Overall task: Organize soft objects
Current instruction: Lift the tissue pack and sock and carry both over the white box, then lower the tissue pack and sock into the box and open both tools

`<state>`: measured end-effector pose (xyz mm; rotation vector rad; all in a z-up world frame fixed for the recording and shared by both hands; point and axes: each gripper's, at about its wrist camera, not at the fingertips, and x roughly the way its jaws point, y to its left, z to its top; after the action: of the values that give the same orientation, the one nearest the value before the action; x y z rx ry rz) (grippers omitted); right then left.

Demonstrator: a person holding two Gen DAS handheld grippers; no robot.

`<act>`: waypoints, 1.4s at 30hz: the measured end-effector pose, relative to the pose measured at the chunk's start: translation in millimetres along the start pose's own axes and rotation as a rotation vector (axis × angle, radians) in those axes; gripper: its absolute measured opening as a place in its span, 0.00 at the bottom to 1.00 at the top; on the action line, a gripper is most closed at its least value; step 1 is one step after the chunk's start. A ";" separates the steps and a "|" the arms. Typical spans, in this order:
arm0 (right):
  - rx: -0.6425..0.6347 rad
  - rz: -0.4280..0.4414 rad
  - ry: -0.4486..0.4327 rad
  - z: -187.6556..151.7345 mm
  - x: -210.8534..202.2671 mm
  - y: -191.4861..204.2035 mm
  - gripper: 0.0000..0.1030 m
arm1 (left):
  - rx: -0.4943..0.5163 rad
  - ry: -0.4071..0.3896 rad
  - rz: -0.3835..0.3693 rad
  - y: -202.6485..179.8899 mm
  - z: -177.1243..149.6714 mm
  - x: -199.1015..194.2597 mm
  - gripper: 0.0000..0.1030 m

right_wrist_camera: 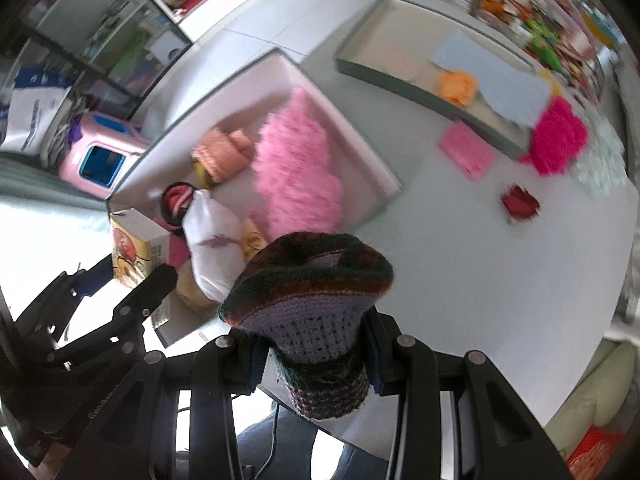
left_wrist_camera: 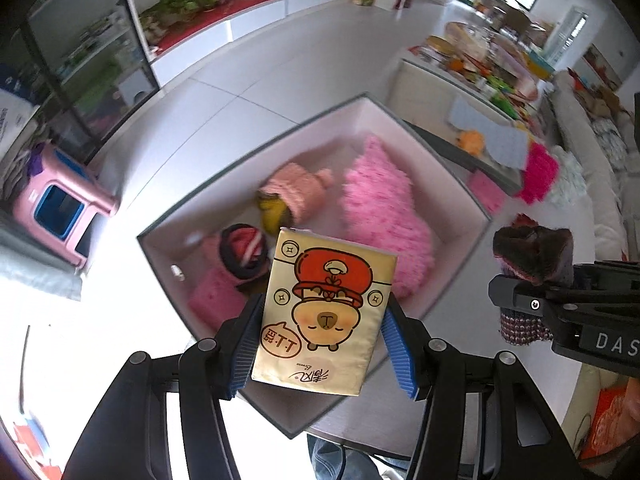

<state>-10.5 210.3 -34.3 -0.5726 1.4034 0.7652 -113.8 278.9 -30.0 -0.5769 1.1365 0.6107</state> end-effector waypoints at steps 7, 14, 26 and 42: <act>-0.067 0.008 -0.007 18.3 2.9 32.7 0.41 | -0.061 0.006 0.042 19.4 5.0 6.7 0.57; -0.093 0.009 -0.007 29.0 7.3 47.2 0.41 | -0.102 0.018 0.061 29.6 10.7 14.2 0.57; -0.111 0.006 0.010 38.9 18.2 58.7 0.41 | -0.125 0.041 0.082 35.5 16.0 25.4 0.57; -0.089 0.008 0.041 43.8 37.9 61.0 0.41 | -0.136 0.075 0.110 41.0 13.1 38.7 0.57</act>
<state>-28.5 287.6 -62.2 -0.6557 1.4151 0.8292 -122.7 322.7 -66.9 -0.6610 1.2091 0.7703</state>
